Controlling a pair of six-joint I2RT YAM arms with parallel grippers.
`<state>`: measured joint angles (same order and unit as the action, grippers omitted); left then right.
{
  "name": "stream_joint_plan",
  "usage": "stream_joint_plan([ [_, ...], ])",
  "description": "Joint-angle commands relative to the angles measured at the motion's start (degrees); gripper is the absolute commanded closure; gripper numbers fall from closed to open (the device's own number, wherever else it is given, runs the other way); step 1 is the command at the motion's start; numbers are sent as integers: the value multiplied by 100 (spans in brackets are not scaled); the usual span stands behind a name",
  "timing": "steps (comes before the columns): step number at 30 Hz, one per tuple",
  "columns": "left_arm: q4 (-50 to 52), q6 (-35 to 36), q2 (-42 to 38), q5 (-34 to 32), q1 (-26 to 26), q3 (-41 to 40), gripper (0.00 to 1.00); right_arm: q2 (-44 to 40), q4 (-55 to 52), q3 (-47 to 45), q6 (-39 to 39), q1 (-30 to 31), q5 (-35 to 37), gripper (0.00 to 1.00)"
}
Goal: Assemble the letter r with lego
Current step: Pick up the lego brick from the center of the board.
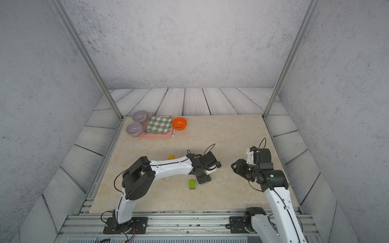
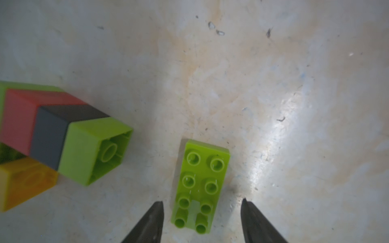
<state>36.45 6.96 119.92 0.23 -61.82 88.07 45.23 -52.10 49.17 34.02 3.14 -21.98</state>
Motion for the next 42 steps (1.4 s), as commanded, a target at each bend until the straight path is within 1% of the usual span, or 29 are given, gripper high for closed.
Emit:
stream_joint_plan([
  [1, 199, 214, 185, -28, 33, 255, 37, -1, -84, -34, -104, -24, -190, 54],
  [4, 308, 306, 299, 78, 48, 384, 37, 40, -77, -37, -126, -32, -279, 54],
  [9, 563, 445, 509, 470, 129, 585, 37, 82, -64, -64, -128, -24, -381, 54],
  [16, 741, 543, 753, 547, 206, 808, 37, 82, -31, -55, -95, -31, -524, 55],
  [21, 829, 615, 849, 436, 221, 900, 37, -5, -155, 19, -163, -30, -374, 55],
  [25, 986, 657, 998, 552, 279, 1007, 37, 17, -204, 73, -168, -30, -456, 55],
  [29, 1118, 718, 1129, 659, 311, 1061, 39, -4, -239, 141, -166, -31, -471, 55],
  [30, 1127, 725, 1154, 646, 315, 1062, 42, -1, -250, 150, -172, -29, -474, 55],
  [41, 1222, 803, 1375, 614, 329, 1042, 48, -14, -354, 192, -228, -24, -448, 55],
  [42, 1208, 790, 1361, 602, 321, 1002, 50, -10, -349, 174, -227, -31, -440, 55],
])
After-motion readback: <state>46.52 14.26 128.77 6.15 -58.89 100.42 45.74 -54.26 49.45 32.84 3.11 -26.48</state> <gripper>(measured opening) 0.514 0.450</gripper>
